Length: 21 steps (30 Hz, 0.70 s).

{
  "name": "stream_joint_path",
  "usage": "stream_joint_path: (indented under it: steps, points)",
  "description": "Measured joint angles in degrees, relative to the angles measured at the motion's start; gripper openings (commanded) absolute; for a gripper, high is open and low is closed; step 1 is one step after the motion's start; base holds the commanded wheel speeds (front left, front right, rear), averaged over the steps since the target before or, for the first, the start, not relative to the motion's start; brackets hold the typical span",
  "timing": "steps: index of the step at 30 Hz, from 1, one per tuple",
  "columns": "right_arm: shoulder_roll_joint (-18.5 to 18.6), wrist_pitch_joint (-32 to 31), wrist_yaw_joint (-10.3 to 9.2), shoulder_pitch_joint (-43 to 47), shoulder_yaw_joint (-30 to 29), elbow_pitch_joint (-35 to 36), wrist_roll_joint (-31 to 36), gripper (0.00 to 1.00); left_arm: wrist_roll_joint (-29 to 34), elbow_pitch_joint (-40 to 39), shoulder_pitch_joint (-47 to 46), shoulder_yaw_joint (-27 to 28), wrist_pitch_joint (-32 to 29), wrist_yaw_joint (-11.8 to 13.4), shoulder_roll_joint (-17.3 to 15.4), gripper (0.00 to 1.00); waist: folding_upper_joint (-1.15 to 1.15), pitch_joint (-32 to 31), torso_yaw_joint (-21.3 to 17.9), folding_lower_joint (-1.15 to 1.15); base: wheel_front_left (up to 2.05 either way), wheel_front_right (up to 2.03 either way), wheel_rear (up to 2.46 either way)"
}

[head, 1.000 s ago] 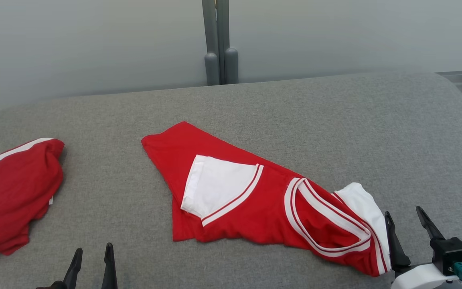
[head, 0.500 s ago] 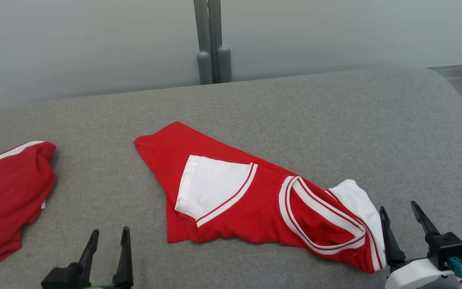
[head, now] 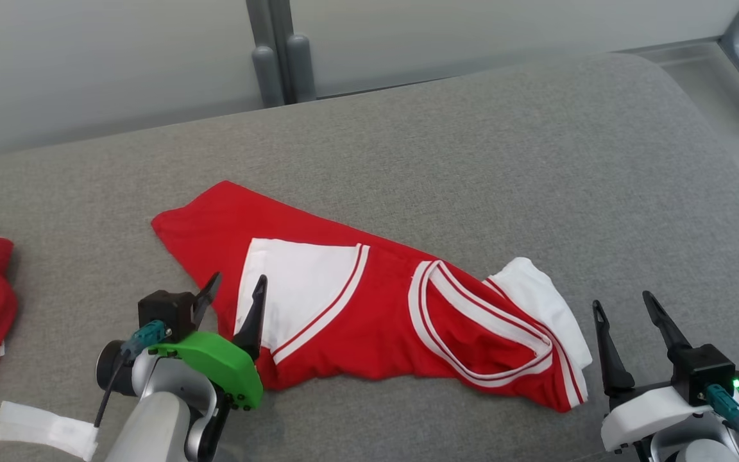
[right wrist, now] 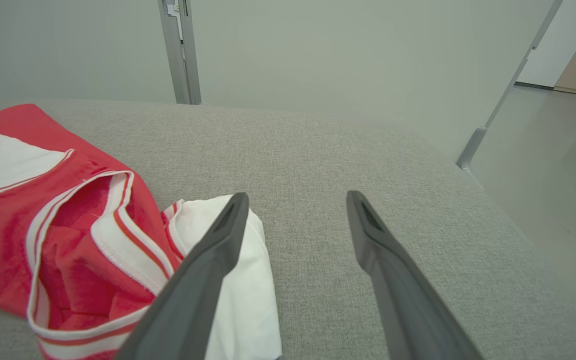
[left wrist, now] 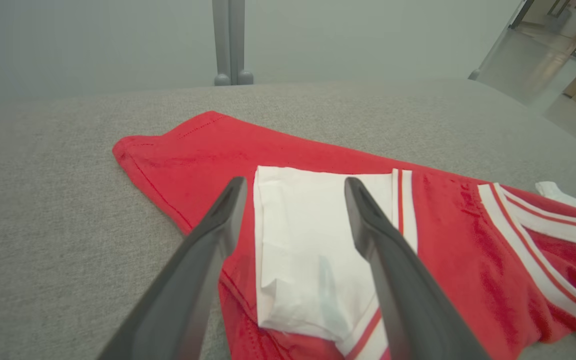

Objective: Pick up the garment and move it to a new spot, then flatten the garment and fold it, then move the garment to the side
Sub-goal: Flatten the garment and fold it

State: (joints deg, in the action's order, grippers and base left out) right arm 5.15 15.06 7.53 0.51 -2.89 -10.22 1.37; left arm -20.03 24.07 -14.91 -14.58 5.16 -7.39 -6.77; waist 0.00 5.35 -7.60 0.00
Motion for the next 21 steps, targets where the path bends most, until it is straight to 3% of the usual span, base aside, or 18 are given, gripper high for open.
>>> stream_joint_path:
  steps: [9,18,19,21]
  points:
    - [-0.65,0.0,0.0,-0.84,0.48,-0.16,-0.16,1.0,-4.21,14.03,-6.8,-2.44,-2.08,0.0,-2.93,1.0,0.0,2.74,-5.34,0.0,0.0,0.0,0.0]
    - [-1.6,0.0,0.0,-1.02,-0.02,0.0,-0.33,1.0,-7.5,20.7,-10.45,-4.26,-2.87,0.01,-4.31,0.99,0.0,5.19,-8.3,0.0,0.0,0.0,0.0]
    - [-1.71,0.0,0.0,-1.03,-0.03,-0.01,-0.33,1.0,-8.84,20.42,-10.55,-5.03,-3.49,0.11,-4.3,0.58,0.0,5.31,-8.44,0.0,0.0,0.0,0.0]
    - [-1.87,0.0,0.0,-1.05,-0.05,-0.04,-0.33,1.0,-10.87,19.15,-10.75,-7.27,-4.98,0.11,-4.27,0.2,0.0,5.37,-8.57,0.0,0.0,0.0,0.0]
